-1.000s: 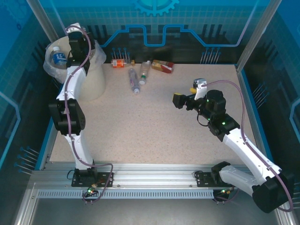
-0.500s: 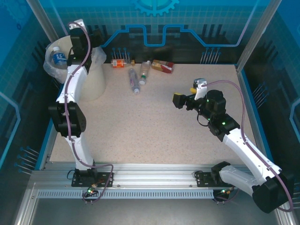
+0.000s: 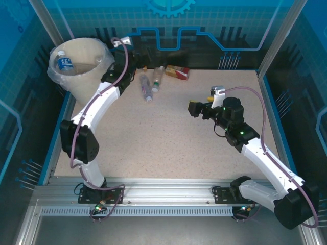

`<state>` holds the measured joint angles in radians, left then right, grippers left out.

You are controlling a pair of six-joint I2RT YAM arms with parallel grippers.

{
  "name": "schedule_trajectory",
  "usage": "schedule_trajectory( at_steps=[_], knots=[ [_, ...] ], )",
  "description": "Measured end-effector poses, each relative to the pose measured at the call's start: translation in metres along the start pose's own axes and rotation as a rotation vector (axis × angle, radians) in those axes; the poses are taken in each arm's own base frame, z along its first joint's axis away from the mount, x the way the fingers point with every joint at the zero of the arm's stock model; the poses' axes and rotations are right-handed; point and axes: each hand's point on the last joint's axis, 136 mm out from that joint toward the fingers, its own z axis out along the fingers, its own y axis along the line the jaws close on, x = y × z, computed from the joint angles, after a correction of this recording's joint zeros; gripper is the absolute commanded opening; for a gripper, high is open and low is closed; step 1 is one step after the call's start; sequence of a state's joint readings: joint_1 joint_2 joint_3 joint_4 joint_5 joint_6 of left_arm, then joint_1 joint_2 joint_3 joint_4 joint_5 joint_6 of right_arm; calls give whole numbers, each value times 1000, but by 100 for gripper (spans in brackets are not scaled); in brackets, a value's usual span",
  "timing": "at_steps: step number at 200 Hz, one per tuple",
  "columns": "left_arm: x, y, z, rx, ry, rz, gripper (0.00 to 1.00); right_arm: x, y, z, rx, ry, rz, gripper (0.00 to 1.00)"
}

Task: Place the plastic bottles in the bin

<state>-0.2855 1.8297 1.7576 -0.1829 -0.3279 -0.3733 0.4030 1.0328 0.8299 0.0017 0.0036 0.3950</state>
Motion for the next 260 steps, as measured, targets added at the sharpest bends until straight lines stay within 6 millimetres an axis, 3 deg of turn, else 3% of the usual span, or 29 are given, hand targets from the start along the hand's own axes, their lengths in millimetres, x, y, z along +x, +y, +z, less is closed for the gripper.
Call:
schedule_trajectory(
  at_steps=[48, 75, 149, 210, 260],
  knots=[
    [128, 36, 83, -142, 338, 23, 99, 16, -10, 1, 52, 69, 31, 100],
    [169, 53, 104, -177, 458, 21, 95, 21, -12, 0, 59, 90, 33, 100],
    [191, 97, 151, -193, 552, -83, 82, 22, -12, 0, 59, 95, 32, 100],
    [231, 97, 162, -148, 656, -105, 73, 23, -14, 0, 63, 98, 27, 100],
    [240, 100, 160, -145, 690, -92, 57, 23, -14, 0, 62, 99, 27, 100]
  ],
)
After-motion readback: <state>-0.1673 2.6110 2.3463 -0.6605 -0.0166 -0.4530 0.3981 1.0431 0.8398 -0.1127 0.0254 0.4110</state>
